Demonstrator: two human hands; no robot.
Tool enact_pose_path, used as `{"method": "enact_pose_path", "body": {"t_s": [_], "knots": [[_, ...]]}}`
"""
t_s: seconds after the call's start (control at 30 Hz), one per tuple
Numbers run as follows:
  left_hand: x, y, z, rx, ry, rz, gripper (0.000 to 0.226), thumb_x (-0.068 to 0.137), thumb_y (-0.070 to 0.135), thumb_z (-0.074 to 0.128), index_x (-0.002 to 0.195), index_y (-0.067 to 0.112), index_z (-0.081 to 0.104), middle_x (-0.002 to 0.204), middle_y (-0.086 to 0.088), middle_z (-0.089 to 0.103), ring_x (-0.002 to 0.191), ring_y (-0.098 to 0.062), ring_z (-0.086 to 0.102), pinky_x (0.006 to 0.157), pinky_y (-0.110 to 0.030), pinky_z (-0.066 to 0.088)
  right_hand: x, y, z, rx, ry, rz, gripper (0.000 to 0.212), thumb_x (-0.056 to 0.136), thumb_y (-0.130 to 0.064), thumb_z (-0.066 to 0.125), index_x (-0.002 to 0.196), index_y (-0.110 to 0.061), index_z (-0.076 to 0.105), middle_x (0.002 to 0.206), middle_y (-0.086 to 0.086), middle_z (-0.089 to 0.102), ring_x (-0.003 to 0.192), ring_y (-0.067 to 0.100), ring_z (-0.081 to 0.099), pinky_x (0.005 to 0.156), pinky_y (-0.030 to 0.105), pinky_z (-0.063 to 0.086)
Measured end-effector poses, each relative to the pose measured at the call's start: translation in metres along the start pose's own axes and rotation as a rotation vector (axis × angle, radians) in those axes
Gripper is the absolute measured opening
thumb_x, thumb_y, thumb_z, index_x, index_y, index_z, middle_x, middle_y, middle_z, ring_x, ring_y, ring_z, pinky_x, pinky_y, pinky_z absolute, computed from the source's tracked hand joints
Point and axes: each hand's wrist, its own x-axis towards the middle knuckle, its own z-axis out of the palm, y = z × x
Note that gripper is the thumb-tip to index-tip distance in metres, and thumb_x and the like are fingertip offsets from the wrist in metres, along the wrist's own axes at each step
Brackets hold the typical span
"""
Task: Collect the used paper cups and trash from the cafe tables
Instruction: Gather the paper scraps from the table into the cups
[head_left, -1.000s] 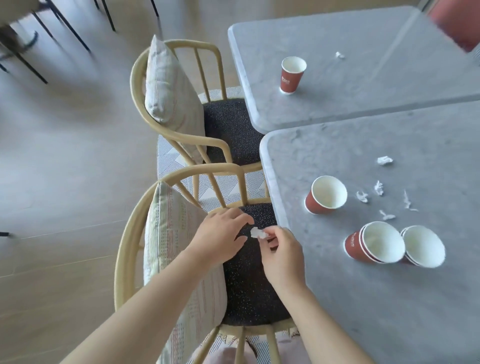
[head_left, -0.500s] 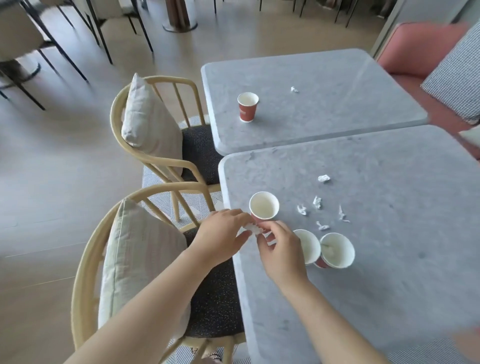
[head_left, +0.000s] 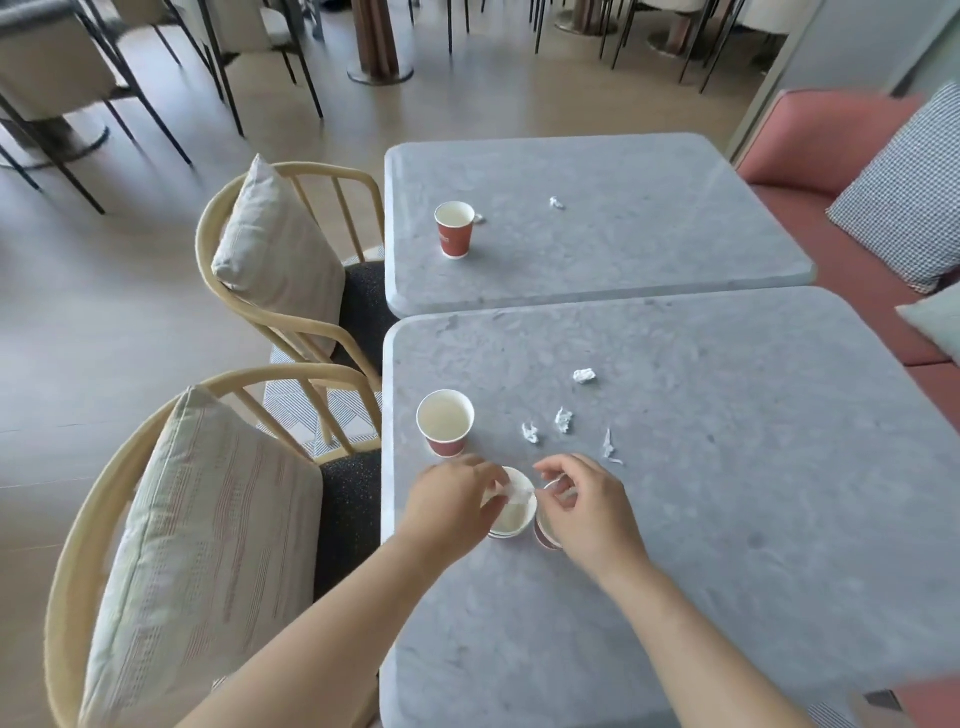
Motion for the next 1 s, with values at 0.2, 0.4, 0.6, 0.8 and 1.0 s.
{"method": "enact_pose_path", "body": {"t_s": [0.2,0.4,0.6,0.8,1.0], "knots": [[0.008,0.000,0.006,0.002,-0.022,-0.055,0.024,0.085,0.035,0.057,0.109,0.033,0.057,0.104,0.014,0.060,0.094,-0.012,0.057,0.072,-0.027,0.044,0.008,0.021,-0.013,-0.026,-0.006,-0.004,0.026,0.074,-0.005,0.063,0.088,-0.026,0.064,0.085,-0.013,0.059,0.075,0.001,0.054,0.067,0.019,0.048],[0.025,0.002,0.002,-0.008,0.009,-0.073,0.022,0.085,0.037,0.058,0.107,0.034,0.058,0.102,0.015,0.060,0.091,-0.009,0.058,0.067,-0.023,0.040,0.022,0.025,-0.017,-0.009,-0.021,-0.004,0.022,0.077,-0.005,0.064,0.087,-0.024,0.064,0.085,-0.010,0.058,0.075,0.008,0.056,0.068,0.021,0.050],[0.048,0.006,0.003,0.001,0.021,-0.056,0.019,0.084,0.036,0.058,0.103,0.035,0.058,0.096,0.016,0.059,0.084,-0.008,0.058,0.060,-0.024,0.042,0.041,0.032,-0.022,-0.012,-0.032,0.012,0.018,0.079,-0.007,0.063,0.086,-0.023,0.064,0.086,-0.009,0.058,0.075,0.005,0.054,0.066,0.013,0.046],[0.081,0.009,0.007,0.015,-0.059,-0.010,0.020,0.087,0.034,0.055,0.107,0.033,0.058,0.100,0.013,0.060,0.082,-0.012,0.058,0.061,-0.026,0.044,0.065,0.053,-0.032,-0.093,-0.017,0.054,0.017,0.080,-0.008,0.063,0.093,-0.019,0.065,0.088,-0.010,0.055,0.076,0.009,0.051,0.068,0.018,0.039],[0.120,0.017,0.017,0.098,-0.167,0.066,0.022,0.090,0.035,0.051,0.110,0.031,0.056,0.107,0.011,0.060,0.096,-0.015,0.059,0.057,-0.023,0.034,0.089,0.082,-0.032,-0.127,-0.091,0.061,0.016,0.079,-0.009,0.065,0.092,-0.018,0.065,0.088,-0.009,0.054,0.078,0.006,0.050,0.069,0.013,0.035]]}}
